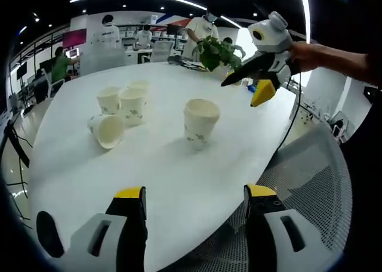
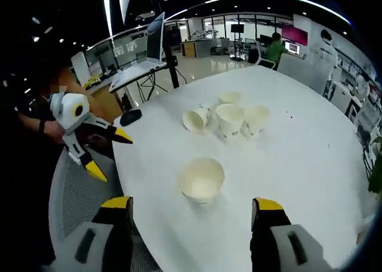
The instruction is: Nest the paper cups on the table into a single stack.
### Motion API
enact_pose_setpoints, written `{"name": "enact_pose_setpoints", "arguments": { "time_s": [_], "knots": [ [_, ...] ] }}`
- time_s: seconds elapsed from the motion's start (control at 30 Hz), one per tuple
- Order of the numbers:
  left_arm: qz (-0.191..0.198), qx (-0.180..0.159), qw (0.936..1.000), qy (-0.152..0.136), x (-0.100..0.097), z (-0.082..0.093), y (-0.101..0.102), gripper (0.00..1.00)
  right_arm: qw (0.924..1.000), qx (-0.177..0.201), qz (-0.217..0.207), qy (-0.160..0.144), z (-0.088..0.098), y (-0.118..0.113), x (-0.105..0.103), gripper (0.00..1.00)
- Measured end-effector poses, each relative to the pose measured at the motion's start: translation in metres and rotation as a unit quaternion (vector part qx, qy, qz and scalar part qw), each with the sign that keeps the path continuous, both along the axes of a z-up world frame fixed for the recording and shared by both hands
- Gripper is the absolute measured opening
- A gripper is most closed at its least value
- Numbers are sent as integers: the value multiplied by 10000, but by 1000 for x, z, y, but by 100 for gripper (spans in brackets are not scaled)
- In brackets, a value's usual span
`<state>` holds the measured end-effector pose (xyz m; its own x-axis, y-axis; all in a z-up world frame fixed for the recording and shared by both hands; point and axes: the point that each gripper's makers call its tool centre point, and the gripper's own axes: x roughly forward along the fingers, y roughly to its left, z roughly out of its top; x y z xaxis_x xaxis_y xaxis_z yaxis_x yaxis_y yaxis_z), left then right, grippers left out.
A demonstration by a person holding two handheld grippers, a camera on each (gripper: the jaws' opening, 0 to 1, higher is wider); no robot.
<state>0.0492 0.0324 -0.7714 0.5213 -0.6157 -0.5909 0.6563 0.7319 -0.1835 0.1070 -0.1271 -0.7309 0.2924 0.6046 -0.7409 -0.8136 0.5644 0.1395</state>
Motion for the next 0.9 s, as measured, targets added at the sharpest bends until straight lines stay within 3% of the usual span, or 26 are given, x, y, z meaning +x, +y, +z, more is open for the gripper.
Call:
{"name": "enact_pose_setpoints", "arguments": {
  "time_s": [0.53, 0.67, 0.9],
  "knots": [
    [-73, 66, 9999, 42, -2, -4, -1, 65, 9926, 590, -1041, -213, -11, -29, -28, 91],
    [-26, 62, 10000, 45, -1, -3, 0, 65, 9920, 575, -1102, -215, -18, -33, -30, 92],
    [-6, 78, 10000, 46, -1, -3, 0, 65, 9885, 748, -1284, -272, -15, -27, -31, 92]
  ]
}}
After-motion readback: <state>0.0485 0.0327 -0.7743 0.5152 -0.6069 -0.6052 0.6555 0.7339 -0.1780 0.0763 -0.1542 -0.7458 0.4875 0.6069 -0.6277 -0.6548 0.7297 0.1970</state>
